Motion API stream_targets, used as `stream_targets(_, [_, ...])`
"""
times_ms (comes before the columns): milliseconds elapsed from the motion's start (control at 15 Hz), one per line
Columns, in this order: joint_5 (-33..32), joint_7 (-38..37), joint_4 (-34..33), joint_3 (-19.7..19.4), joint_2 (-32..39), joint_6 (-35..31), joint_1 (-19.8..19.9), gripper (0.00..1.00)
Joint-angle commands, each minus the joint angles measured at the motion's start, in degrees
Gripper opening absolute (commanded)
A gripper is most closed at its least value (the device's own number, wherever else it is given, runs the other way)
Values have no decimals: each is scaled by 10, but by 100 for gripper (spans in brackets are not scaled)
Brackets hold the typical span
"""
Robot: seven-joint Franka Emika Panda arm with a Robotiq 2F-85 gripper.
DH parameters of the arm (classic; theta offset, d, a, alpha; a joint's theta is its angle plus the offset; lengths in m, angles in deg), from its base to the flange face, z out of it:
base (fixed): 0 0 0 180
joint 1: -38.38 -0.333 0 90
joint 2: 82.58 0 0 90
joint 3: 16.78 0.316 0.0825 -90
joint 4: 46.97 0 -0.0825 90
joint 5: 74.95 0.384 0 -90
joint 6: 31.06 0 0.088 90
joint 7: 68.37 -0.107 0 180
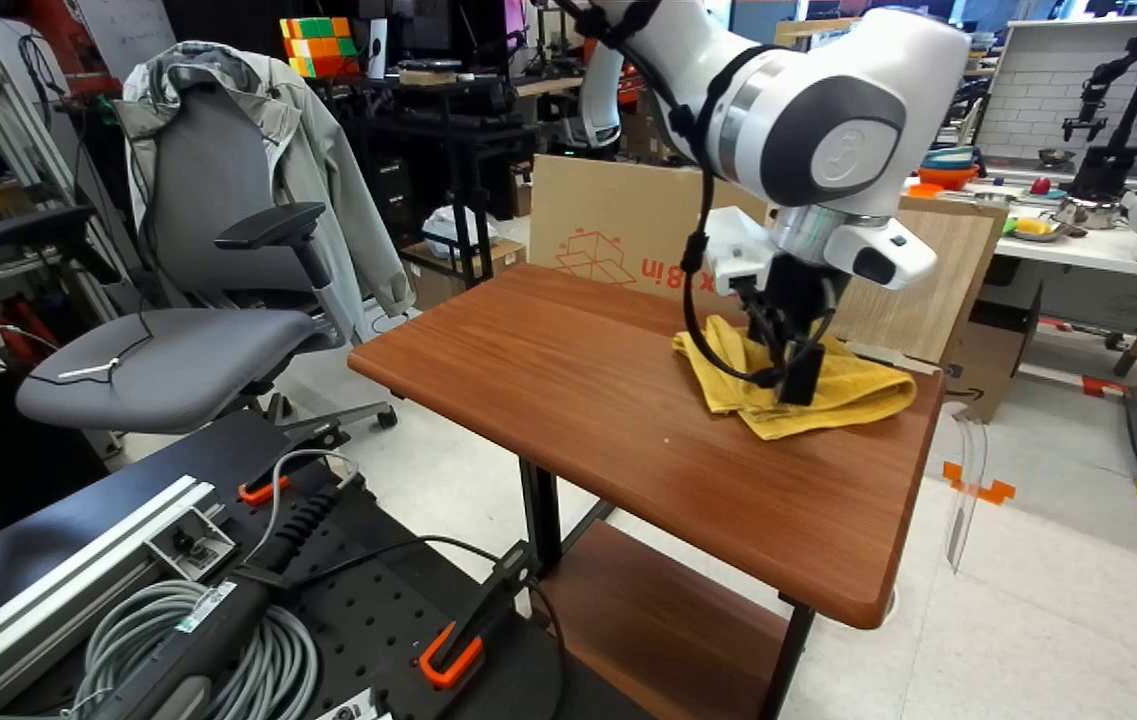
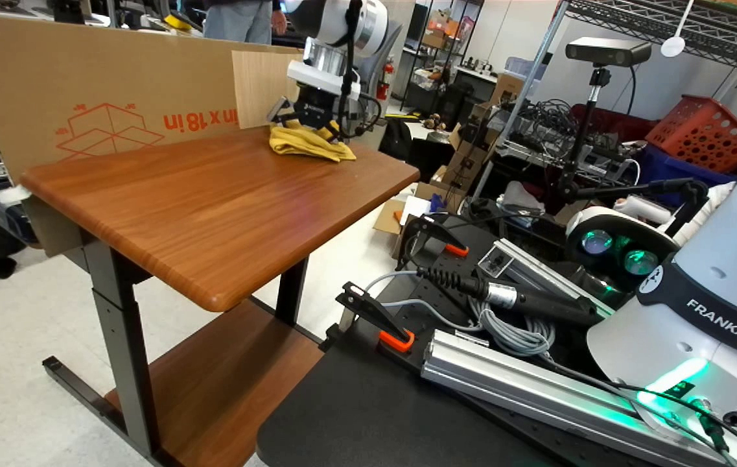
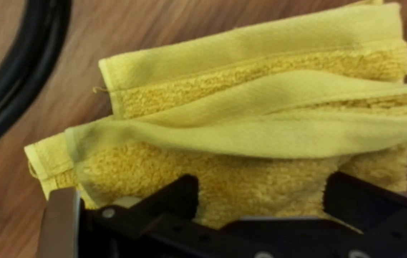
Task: Wipe the table with the towel
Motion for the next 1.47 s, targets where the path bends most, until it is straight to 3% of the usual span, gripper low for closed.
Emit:
stream_targets(0, [8,82,134,40,-78,-34,-24,100])
stream_targets(333, [2,186,270,85,-157,-34,-51,100])
stream_targets(600, [-37,256,387,85,-210,-67,-84,100])
stream_targets(800, [-72,286,477,84,-241,-174,-106,100])
stream_targets(1000, [-76,259,444,76,-199,-219,-100,100])
stream_targets(1133, [-76,209,393,62,-169,-178,-107,100])
stream_targets(1400, [-54,132,303,72,-134,-77,-114,100])
